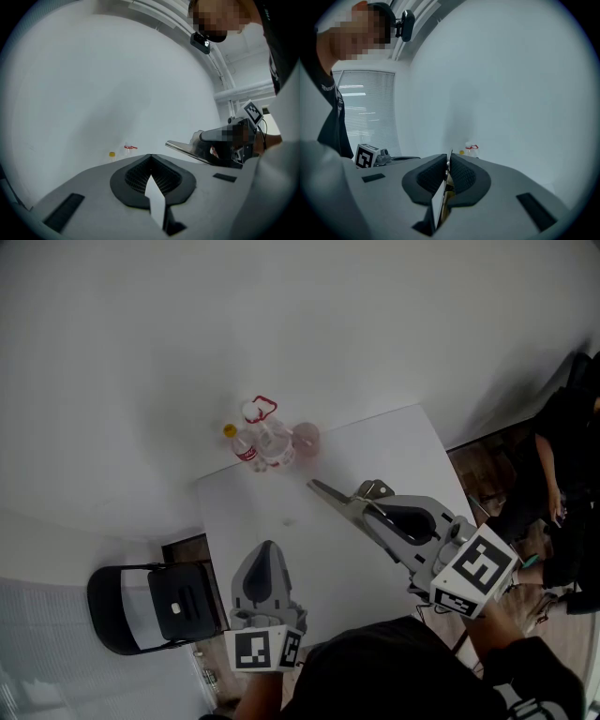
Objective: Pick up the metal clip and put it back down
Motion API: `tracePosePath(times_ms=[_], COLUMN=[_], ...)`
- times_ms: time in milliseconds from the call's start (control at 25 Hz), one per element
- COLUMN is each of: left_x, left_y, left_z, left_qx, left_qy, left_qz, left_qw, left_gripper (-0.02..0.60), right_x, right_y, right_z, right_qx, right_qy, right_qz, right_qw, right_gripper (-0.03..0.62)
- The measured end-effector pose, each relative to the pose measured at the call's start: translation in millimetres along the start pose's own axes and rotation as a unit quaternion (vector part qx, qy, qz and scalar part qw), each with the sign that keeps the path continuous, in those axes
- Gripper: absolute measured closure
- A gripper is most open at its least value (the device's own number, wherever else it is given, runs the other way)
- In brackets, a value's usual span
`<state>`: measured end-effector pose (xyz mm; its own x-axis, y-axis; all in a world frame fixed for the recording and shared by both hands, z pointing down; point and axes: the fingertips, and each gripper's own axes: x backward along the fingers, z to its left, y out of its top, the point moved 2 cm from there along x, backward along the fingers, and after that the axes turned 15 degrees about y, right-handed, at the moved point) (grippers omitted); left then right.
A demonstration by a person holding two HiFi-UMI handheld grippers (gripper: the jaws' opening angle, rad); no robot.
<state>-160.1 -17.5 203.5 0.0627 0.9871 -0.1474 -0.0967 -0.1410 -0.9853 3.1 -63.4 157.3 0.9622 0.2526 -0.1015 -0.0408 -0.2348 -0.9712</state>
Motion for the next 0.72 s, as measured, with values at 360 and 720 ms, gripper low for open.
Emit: tracePosePath(times_ms=[360, 720], left_x=[-5, -9], left_y=[-11, -23], left_z=[-2, -5], left_qx=[0.002, 0.008], left_qy=[0.004, 0.007], left_qz=[0.016, 0.03], left_qw=[0.9999, 0.9995], left_gripper=[0.569, 0.569], right_x=[-6, -6], right_y=[-14, -27], right_z=[-6, -10], right_qx=[-0.019, -0.034], right_qy=[0.009, 0.015], right_qz=[0.011, 0.022], right_qw=[1.0, 0.999], right_gripper=[0.56, 0.56])
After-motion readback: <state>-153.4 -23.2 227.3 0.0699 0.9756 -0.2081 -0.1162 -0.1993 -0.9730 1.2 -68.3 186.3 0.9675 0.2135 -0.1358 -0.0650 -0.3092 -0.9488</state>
